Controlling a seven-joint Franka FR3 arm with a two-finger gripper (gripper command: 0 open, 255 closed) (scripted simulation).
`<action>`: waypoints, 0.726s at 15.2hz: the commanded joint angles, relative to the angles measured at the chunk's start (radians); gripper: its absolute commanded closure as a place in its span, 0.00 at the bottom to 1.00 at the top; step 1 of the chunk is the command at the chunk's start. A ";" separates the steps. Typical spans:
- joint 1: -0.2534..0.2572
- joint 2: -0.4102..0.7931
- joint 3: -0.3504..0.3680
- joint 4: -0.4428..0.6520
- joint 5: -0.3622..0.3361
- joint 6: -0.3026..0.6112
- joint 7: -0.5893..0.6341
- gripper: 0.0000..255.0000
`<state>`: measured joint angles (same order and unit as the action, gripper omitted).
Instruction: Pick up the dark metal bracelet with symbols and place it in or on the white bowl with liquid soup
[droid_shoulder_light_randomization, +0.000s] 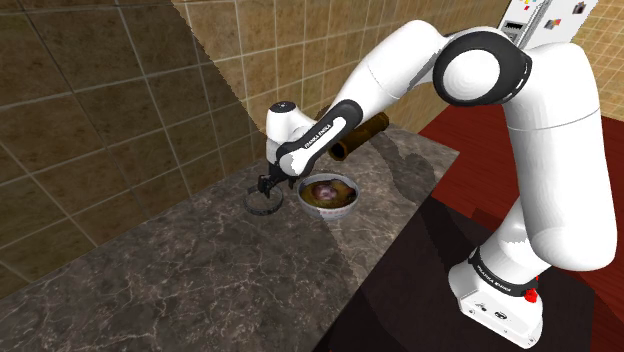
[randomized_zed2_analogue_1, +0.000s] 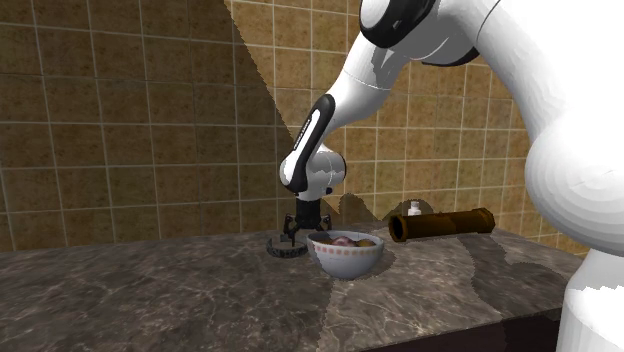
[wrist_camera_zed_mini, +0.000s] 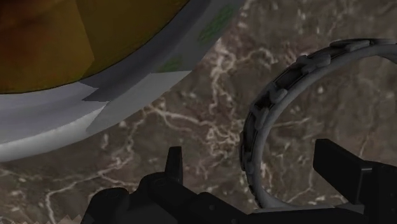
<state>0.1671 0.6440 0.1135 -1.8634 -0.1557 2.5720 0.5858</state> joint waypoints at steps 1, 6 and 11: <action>0.000 0.001 0.000 0.001 0.000 0.001 0.000 0.00; 0.000 0.001 0.000 0.001 0.000 0.001 0.000 1.00; -0.003 -0.002 0.000 -0.004 0.000 0.002 -0.003 1.00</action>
<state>0.1614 0.6380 0.1075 -1.8646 -0.1568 2.5701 0.5846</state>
